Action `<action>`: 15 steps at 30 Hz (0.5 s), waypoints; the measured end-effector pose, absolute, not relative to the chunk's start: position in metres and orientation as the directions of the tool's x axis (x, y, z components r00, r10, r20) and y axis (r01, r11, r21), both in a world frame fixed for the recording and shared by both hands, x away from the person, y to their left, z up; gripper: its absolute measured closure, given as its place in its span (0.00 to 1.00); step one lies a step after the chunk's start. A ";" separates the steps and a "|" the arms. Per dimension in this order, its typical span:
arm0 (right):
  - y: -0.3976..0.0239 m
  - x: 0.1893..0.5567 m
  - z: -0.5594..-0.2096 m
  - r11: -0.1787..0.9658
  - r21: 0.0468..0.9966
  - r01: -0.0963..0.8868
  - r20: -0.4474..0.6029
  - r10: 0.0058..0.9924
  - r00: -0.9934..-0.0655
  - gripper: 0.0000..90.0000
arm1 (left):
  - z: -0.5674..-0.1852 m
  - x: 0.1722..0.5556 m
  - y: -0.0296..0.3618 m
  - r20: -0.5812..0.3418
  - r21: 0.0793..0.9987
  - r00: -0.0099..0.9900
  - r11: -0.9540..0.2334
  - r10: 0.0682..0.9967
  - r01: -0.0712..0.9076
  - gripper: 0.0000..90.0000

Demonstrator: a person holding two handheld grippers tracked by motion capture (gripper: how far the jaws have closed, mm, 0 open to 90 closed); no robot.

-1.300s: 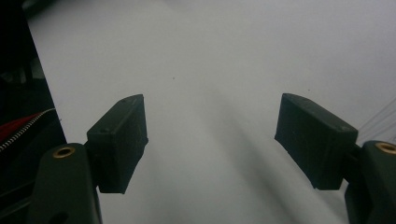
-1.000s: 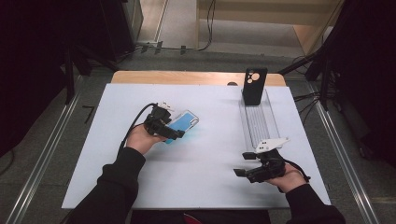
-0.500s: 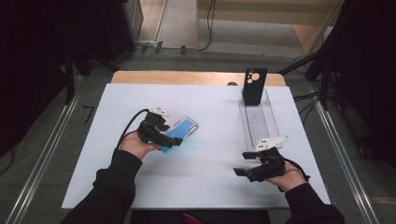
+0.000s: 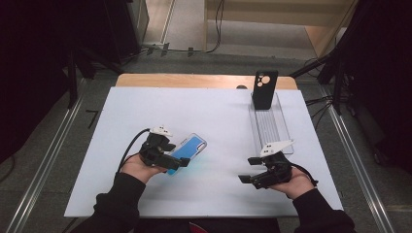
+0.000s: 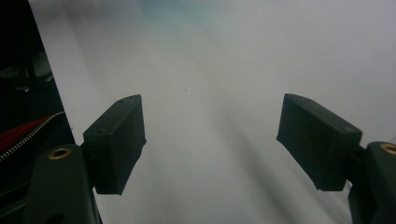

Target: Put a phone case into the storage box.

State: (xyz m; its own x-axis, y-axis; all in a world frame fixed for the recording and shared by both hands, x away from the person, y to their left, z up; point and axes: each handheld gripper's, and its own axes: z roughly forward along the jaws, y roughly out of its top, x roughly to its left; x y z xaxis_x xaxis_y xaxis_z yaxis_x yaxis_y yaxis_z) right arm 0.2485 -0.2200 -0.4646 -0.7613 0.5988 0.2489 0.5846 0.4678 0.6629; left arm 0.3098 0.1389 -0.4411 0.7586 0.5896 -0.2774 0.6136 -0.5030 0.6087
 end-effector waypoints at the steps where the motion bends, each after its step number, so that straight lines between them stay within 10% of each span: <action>1: -0.219 0.249 -0.464 0.465 0.662 0.588 0.254 0.599 -0.760 0.24 | -0.442 0.307 0.139 -0.280 0.612 0.754 -0.495 0.594 0.617 0.19; 15: -0.208 0.257 -0.448 0.384 0.692 0.612 0.278 0.640 -0.716 0.24 | -0.451 0.282 0.133 -0.227 0.714 0.689 -0.363 0.689 0.599 0.19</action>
